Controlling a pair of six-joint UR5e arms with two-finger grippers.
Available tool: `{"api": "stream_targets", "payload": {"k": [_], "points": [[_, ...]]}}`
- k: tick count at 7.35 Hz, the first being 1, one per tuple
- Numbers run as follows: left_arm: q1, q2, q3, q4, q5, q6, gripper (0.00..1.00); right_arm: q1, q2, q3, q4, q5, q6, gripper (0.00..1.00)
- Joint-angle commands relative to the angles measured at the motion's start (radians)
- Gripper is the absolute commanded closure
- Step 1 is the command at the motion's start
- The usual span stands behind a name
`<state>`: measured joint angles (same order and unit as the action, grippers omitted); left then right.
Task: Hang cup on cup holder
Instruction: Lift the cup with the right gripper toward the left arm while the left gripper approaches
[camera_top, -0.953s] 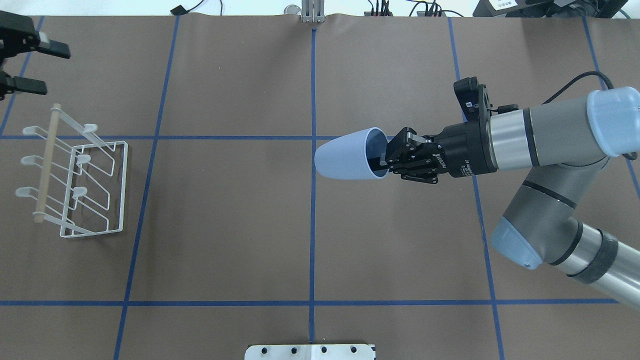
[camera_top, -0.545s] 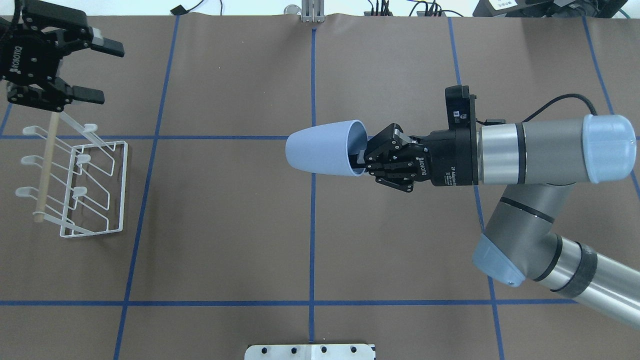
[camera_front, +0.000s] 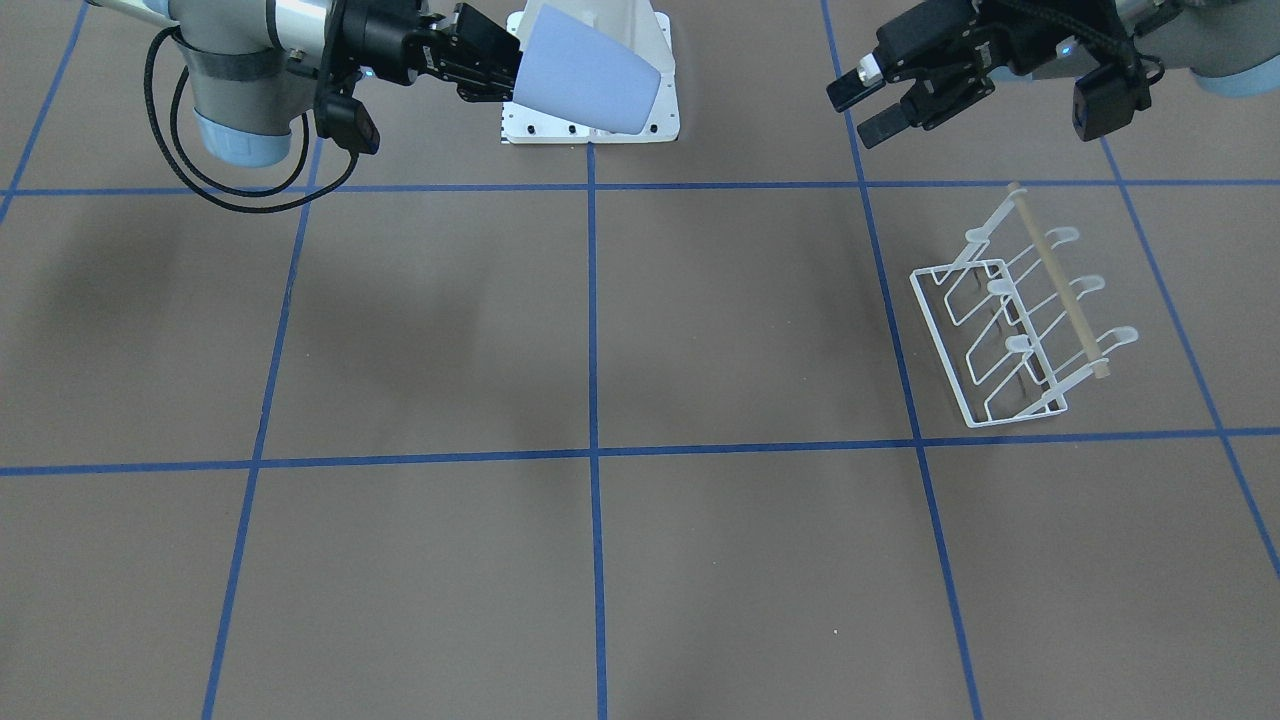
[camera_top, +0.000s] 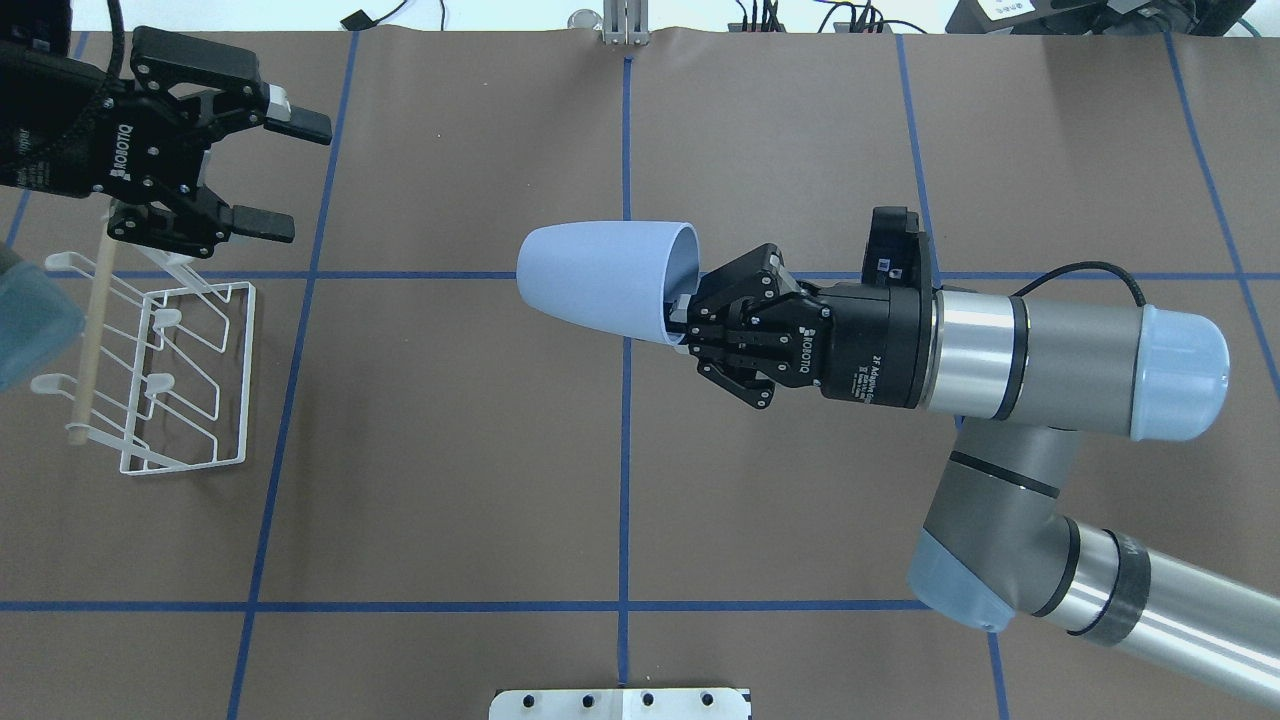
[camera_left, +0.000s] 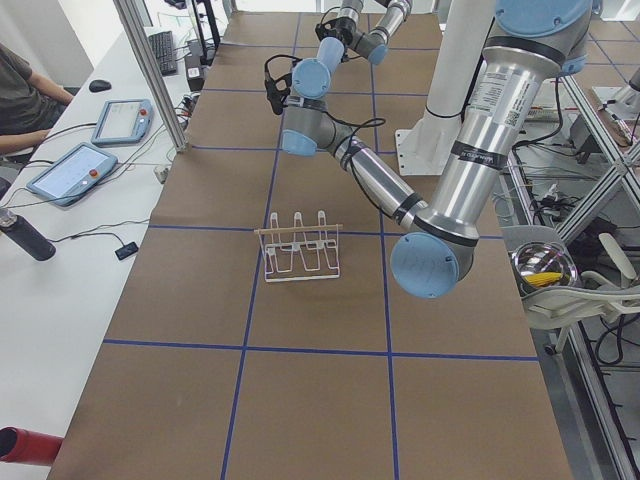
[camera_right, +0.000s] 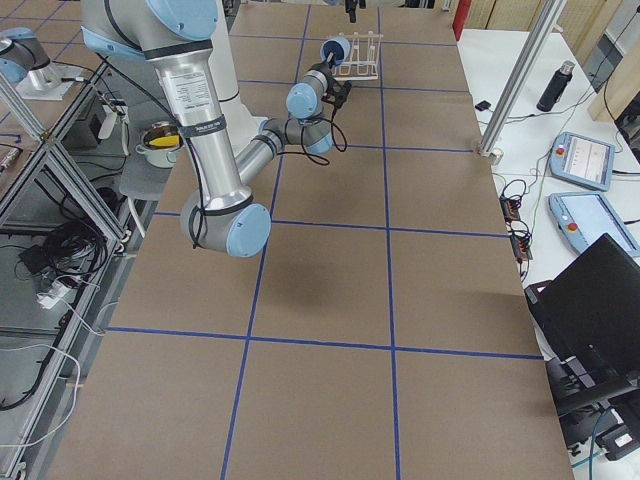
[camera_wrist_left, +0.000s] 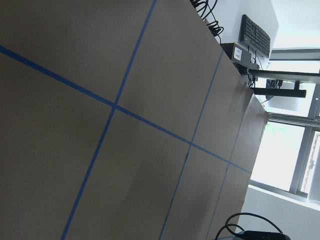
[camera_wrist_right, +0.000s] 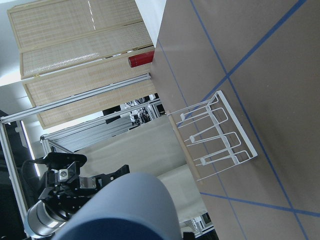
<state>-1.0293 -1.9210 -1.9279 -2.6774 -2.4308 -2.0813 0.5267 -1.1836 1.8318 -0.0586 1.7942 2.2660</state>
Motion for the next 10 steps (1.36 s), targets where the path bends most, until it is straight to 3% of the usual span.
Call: {"api": "stream_targets", "payload": {"k": [1, 4, 5, 7, 8, 9, 10], "points": [[0.02, -0.059, 0.006, -0.077, 0.027, -0.127, 0.02, -0.033, 0.05, 0.006, 0.009, -0.018, 0.053, 1.0], [0.086, -0.078, -0.02, -0.124, 0.032, -0.192, 0.07, -0.076, 0.056, 0.001, 0.112, -0.084, 0.081, 1.0], [0.09, -0.084, -0.043, -0.128, 0.033, -0.23, 0.02, -0.077, 0.058, 0.001, 0.114, -0.084, 0.086, 1.0], [0.094, -0.089, -0.046, -0.176, 0.061, -0.264, 0.02, -0.082, 0.059, 0.0, 0.155, -0.096, 0.116, 1.0], [0.107, -0.092, -0.052, -0.179, 0.067, -0.316, 0.02, -0.086, 0.062, 0.001, 0.155, -0.096, 0.116, 1.0], [0.113, -0.09, -0.054, -0.215, 0.068, -0.489, 0.02, -0.099, 0.067, 0.0, 0.183, -0.098, 0.116, 1.0], [0.132, -0.087, -0.036, -0.305, 0.113, -0.512, 0.02, -0.109, 0.067, 0.0, 0.206, -0.099, 0.116, 1.0]]}}
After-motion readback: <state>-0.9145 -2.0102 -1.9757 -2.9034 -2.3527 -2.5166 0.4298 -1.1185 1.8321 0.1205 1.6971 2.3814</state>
